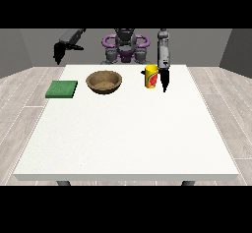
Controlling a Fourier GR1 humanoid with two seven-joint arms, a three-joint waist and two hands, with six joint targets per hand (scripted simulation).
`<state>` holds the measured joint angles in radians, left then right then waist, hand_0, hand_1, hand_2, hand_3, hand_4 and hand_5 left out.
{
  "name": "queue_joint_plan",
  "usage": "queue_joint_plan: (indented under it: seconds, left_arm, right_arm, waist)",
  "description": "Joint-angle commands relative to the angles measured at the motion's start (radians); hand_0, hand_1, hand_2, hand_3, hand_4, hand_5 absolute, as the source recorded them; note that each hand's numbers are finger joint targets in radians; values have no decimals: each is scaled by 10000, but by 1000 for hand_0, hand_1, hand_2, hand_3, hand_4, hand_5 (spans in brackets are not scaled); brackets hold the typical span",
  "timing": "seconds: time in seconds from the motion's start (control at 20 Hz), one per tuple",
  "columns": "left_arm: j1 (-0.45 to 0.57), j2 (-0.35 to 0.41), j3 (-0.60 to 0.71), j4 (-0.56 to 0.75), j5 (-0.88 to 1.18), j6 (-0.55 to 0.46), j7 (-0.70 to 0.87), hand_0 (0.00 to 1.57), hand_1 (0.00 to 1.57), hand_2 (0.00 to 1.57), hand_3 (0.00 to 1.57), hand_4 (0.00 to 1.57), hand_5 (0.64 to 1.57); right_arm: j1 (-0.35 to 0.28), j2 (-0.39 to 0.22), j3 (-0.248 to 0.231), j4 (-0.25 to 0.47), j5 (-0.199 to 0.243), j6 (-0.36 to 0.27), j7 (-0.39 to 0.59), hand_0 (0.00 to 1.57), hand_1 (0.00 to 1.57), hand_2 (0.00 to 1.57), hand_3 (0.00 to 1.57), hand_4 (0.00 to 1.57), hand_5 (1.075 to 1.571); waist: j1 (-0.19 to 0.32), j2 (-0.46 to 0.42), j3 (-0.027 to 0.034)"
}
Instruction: Pick the cup and pour the ball into the bowl, then pick the bowl and place it on the pad
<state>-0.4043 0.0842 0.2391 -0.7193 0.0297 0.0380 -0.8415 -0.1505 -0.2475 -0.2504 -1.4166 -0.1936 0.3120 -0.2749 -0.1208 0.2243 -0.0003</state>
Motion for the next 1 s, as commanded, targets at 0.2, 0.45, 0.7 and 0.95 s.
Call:
queue_joint_plan:
  seconds: [0.2,0.45,0.7,0.95]
  left_arm:
    - [-1106,-157,253,1261,113,721,-545,0,0,0,0,763,1320]
    - [-259,-805,-443,1033,-1461,3919,-1806,1317,1317,1571,1571,1455,1245]
    - [192,-419,-830,1027,-1998,3543,-806,1327,1327,1571,1571,1500,1245]
    - [-234,1270,-1665,440,-3486,4006,1886,1381,1381,1571,1571,1571,1341]
  right_arm:
    - [-40,-217,-211,827,119,405,-931,0,0,0,0,0,1571]
    - [-517,-701,-389,490,-222,758,-663,0,0,0,0,0,1570]
    - [-96,-498,-457,651,-183,277,87,0,0,0,0,0,1570]
    - [205,-510,-417,1376,-167,269,829,0,0,0,0,0,1569]
  waist:
    - [-238,299,0]
    - [-892,935,-1]
    - [-290,-496,1]
    - [259,-2443,30]
